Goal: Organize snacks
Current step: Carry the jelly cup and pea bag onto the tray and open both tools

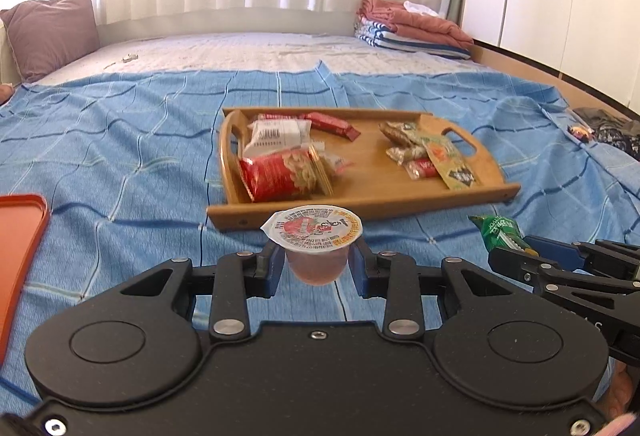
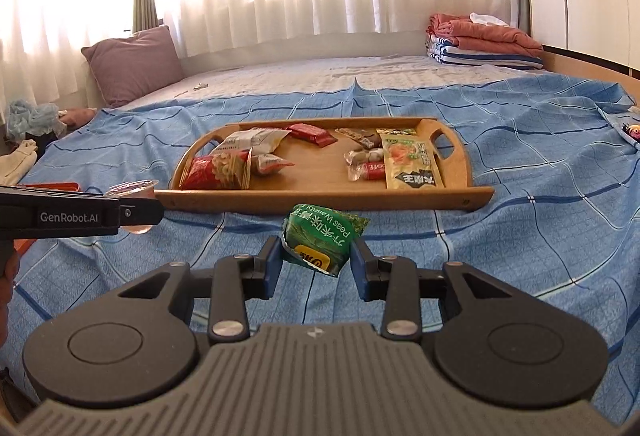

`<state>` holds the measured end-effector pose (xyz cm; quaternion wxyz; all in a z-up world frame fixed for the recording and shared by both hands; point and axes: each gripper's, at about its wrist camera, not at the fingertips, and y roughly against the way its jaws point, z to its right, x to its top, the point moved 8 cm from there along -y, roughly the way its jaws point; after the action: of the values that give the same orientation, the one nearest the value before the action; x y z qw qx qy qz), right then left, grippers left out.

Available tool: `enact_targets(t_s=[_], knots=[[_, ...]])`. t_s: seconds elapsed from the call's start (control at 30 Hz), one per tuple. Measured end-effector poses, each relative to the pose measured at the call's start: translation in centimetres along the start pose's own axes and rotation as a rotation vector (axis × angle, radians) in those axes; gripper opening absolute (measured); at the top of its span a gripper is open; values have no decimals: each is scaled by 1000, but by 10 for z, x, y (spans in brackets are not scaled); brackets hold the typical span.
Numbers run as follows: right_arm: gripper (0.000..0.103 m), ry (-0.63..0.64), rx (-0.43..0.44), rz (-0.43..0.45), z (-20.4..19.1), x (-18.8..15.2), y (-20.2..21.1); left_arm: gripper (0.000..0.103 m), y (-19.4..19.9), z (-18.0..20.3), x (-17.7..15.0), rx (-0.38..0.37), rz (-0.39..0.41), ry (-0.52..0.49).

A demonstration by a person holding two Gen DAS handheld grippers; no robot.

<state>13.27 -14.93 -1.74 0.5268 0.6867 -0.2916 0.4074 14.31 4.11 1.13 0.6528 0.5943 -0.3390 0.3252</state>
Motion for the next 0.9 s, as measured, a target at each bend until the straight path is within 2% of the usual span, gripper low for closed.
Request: enact_targets(t_s=[0.57,0.9], knots=[[41,15,-30,4,26,46,-29,33,-32,2,53,5,30,9],[40,7,-33,-11,45,79,-58,33,-62,4,88,-17,39,15]])
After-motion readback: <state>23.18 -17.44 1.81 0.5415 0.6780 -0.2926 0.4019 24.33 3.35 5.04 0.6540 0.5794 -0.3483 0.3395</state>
